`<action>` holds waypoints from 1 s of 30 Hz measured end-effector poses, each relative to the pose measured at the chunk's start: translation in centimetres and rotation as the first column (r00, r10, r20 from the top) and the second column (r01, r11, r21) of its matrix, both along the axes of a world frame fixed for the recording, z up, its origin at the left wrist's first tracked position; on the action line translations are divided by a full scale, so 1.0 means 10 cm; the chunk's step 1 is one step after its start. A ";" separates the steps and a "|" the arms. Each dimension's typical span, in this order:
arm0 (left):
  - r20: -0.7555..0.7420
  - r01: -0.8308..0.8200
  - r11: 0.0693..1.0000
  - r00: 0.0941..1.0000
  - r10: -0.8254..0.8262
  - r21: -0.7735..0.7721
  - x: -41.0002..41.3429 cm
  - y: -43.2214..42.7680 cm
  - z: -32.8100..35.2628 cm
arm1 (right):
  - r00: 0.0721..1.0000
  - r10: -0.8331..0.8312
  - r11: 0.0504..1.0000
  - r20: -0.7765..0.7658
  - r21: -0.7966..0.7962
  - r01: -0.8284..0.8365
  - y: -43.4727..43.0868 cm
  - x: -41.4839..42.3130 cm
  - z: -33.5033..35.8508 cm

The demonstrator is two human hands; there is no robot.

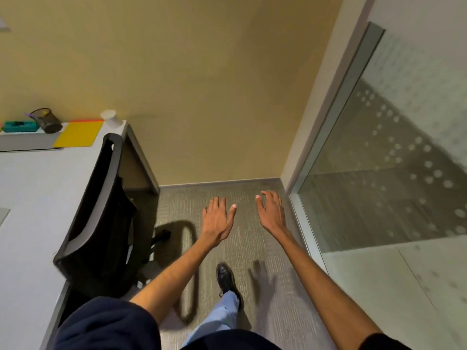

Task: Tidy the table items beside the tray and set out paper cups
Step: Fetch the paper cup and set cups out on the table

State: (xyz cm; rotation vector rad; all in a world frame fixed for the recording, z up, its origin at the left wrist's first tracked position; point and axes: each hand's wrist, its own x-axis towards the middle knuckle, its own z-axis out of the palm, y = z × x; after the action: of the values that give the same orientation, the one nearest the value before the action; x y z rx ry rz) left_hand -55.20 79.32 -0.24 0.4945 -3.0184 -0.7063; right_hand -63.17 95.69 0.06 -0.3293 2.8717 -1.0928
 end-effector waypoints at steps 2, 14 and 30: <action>-0.009 -0.032 0.999 0.999 0.032 0.012 -0.41 -0.12 -0.02 | 0.999 0.040 0.999 -0.014 0.016 -0.040 -0.14 -0.42 -0.01; -0.072 -0.197 0.980 0.977 0.200 0.040 -2.24 -1.07 0.19 | 0.982 0.189 0.982 0.001 0.028 -0.189 -1.19 -2.47 0.16; 0.006 -0.521 0.853 0.854 0.521 -0.021 -3.67 -2.44 0.10 | 0.815 0.570 0.813 0.105 0.067 -0.578 -2.87 -4.38 0.07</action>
State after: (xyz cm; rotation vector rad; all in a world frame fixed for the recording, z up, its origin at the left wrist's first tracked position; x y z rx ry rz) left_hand -91.90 54.89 0.74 1.2517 -2.6822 -0.6250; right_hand -107.01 67.01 0.74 -1.0386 2.4607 -0.8176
